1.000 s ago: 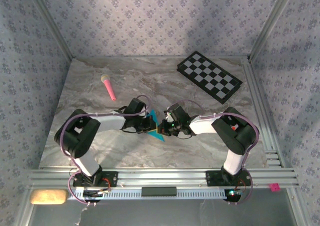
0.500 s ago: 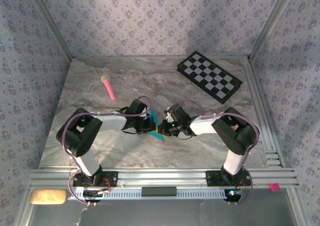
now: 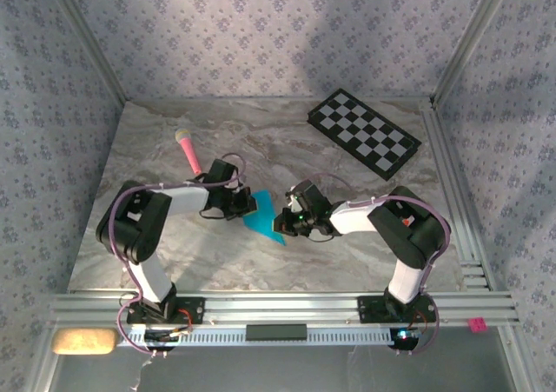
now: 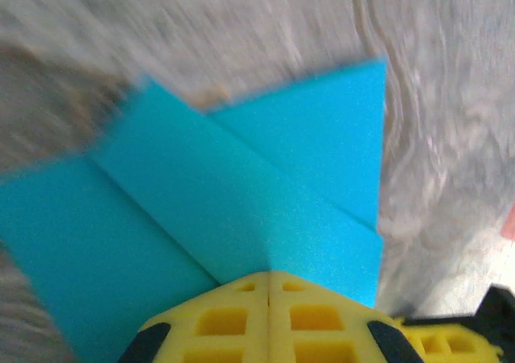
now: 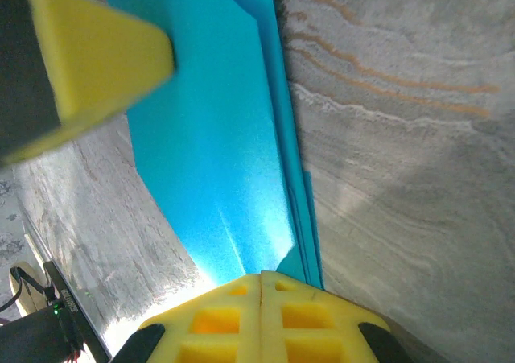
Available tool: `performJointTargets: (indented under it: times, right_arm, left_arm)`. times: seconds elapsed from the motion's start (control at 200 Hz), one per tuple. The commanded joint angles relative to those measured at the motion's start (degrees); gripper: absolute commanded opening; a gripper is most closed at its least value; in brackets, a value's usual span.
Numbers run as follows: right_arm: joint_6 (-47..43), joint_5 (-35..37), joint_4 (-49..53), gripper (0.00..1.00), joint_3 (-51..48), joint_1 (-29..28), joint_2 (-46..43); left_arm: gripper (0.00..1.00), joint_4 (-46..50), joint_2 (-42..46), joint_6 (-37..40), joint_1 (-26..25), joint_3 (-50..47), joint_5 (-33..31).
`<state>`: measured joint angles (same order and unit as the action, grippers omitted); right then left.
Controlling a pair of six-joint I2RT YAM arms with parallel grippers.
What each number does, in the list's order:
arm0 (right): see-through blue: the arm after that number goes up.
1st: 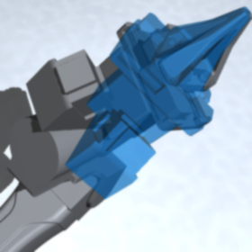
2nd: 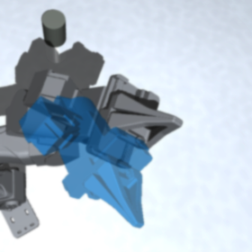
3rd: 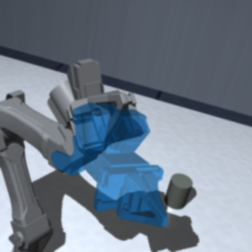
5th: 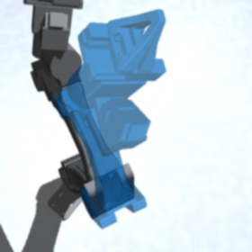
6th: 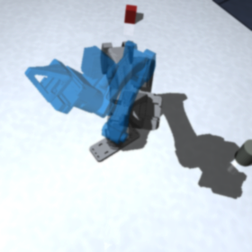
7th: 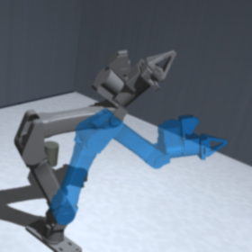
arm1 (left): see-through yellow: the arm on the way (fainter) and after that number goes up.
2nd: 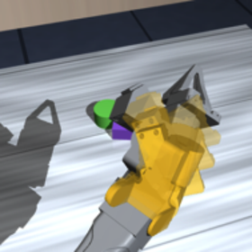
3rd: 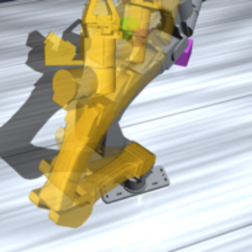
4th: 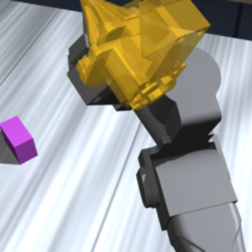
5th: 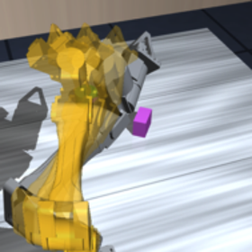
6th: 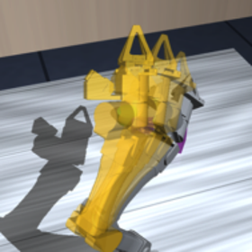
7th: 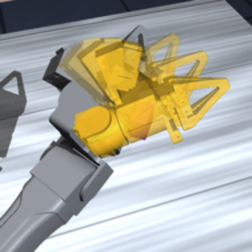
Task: Fold a paper plane with a square sheet of paper (pick it up from the middle)
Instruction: Fourth fold the wing at the center of the table.
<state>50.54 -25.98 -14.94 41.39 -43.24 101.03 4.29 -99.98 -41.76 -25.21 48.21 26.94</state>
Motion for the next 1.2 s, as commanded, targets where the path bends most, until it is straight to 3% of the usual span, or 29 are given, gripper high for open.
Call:
performJointTargets:
  times: [0.0,0.22,0.415,0.605,0.775,1.194]
  right_arm:
    - [-1.68,2.96,12.65,0.0,-3.38,0.05,3.56]
    - [-2.01,2.92,13.21,0.0,-3.26,0.0,3.12]
    - [-1.94,3.16,13.62,0.0,-2.62,0.07,2.95]
    - [-2.05,3.47,14.46,0.0,-1.59,0.03,2.46]
    - [-2.2,3.74,14.94,0.0,-1.11,0.09,1.58]
    - [-5.05,0.6,15.48,0.0,4.51,0.0,-1.82]
  left_arm:
    - [0.0,3.91,-2.72,2.67,3.72,4.03,-4.09]
    - [0.0,8.54,-5.41,5.45,7.67,10.61,-2.7]
    - [0.01,9.77,-0.27,5.86,7.53,10.41,-1.04]
    - [0.03,8.6,5.35,4.11,3.15,7.14,-0.33]
    - [0.01,6.49,3.12,4.36,-2.67,5.93,1.28]
    - [0.0,3.26,-3.73,5.42,-2.53,2.3,-0.55]
